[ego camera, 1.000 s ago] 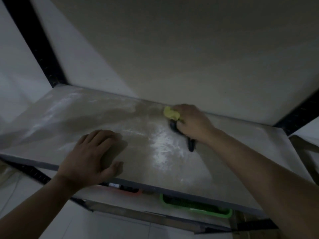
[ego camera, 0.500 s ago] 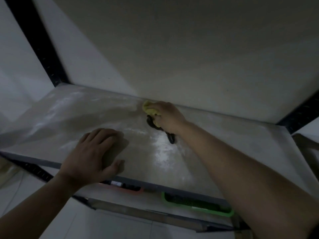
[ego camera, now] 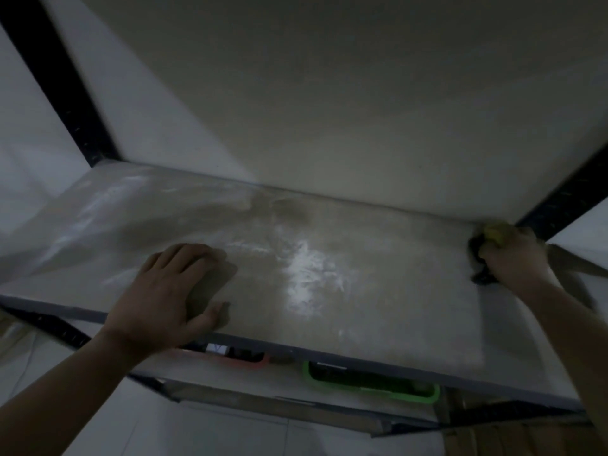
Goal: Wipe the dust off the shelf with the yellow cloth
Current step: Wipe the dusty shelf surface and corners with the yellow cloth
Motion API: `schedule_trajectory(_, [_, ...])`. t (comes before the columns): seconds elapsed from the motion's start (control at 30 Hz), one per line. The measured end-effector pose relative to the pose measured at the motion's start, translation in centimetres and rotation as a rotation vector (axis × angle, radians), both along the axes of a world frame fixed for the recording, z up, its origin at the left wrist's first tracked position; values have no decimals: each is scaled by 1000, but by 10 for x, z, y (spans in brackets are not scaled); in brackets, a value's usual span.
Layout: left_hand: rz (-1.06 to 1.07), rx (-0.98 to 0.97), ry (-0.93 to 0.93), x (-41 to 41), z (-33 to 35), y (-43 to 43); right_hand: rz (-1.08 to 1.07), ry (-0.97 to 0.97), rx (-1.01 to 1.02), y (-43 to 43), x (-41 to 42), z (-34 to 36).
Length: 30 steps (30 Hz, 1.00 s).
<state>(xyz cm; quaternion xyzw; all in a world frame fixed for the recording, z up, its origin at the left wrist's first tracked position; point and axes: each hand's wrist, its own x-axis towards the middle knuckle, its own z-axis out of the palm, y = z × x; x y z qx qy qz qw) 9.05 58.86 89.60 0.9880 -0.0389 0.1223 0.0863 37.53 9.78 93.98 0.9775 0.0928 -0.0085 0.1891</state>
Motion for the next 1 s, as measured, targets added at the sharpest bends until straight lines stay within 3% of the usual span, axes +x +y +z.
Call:
schedule_trajectory(0.03, [0,4,-1,0,0,0,43,-5,31,26,-4,3])
schedule_trajectory(0.13, [8,6,3,0,0,-1,118,-65,446,140,-32,-1])
schedule_trajectory(0.23, [9,20,1,0,3,-3,346,114,662,250,-77,-6])
schedule_trajectory(0.3, [7,22,-5,0,5,-4,405,260,818,271,-90,1])
schedule_trajectory(0.37, [8,23,-14,0,5,-5,464,190,938,252,-82,11])
schedule_trajectory(0.43, [6,28,-18,0,4,-4,462,-6,913,207,-63,16])
schedule_trajectory(0.53, [1,31,-20,0,2,-3,215,-183,675,118,-19,20])
schedule_trajectory(0.63, [12,35,-20,0,1,-3,-75,-78,443,58,1,13])
schedule_trajectory(0.7, [13,39,-23,1,0,-3,-131,-50,482,59,-11,0])
schedule_trajectory(0.87, [14,47,-22,1,0,-3,105,-131,625,151,-86,-20])
schedule_trajectory(1.0, [13,37,-36,-2,1,-3,334,-51,773,214,-127,-22])
